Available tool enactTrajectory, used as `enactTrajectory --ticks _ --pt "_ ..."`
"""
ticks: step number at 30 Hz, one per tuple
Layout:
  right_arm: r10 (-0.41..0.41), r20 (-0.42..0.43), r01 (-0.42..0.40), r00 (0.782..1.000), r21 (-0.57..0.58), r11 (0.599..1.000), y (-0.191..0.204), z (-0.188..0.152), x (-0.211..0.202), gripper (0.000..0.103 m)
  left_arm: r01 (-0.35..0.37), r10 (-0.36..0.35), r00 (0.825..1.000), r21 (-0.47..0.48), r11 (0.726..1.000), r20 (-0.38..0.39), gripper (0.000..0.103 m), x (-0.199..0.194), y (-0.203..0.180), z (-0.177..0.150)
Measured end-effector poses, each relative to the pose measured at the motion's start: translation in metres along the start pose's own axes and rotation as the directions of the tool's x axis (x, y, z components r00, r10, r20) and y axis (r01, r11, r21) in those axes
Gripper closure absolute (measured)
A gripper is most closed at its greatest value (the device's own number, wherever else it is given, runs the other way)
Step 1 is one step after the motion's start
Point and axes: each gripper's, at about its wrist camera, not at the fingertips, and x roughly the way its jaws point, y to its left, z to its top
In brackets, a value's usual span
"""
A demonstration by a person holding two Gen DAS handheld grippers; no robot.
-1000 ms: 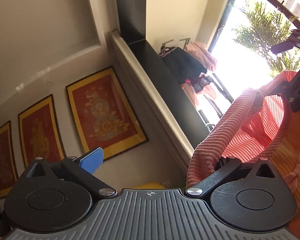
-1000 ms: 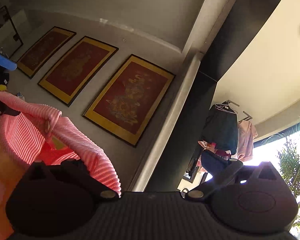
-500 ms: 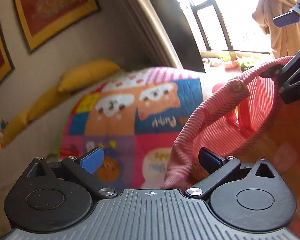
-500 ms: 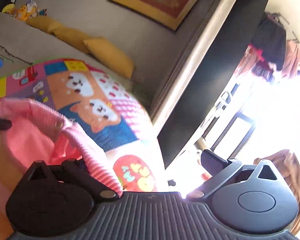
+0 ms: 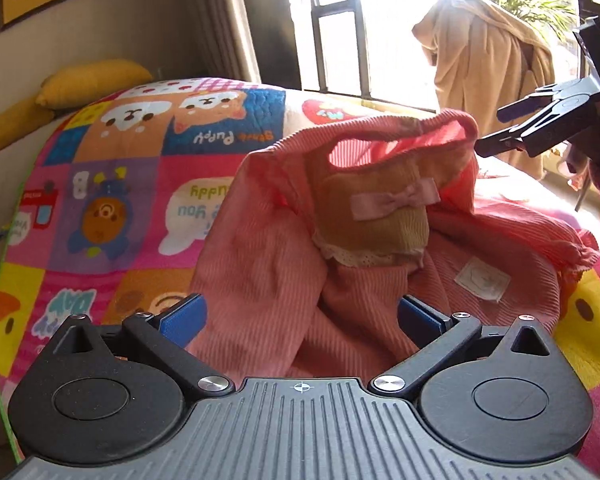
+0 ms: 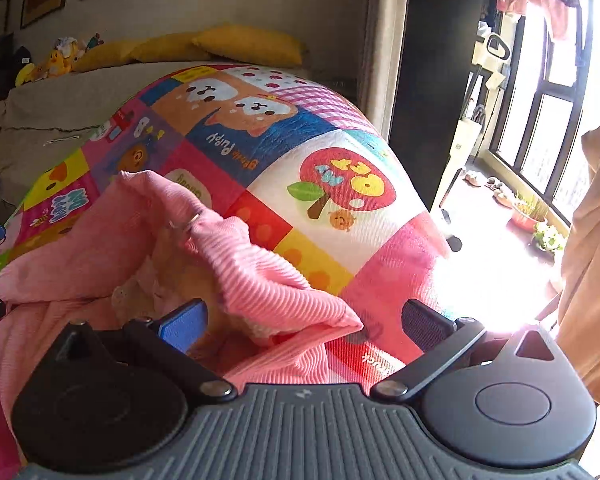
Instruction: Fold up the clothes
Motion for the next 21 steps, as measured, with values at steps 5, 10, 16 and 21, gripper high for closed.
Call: enactTrajectory --ticks 5,10,16,21 --pt "0.003 0.057 0.005 0.998 -0.127 0.992 0.022 -0.018 -0.030 0.000 -0.028 0.030 0.999 0.062 0.998 -0.042 0.000 0.005 -0.015 -0.008" --pt "-0.089 0.012 0.088 0.996 -0.270 0.959 0.040 -0.022 -0.009 0.000 -0.119 0.125 0.989 0.076 0.990 -0.083 0.000 0.041 -0.005 0.006" --pt "-0.410 -0.061 0.297 0.910 -0.595 0.747 0.029 -0.025 0.074 0.000 -0.407 0.480 0.872 0.399 0.822 -0.098 0.000 0.112 0.022 0.013" --pt "-0.633 0.090 0.603 0.769 -0.430 0.672 -0.023 0.012 0.072 0.000 -0.685 0.715 0.698 0.247 0.686 -0.050 0.000 0.115 0.100 0.040"
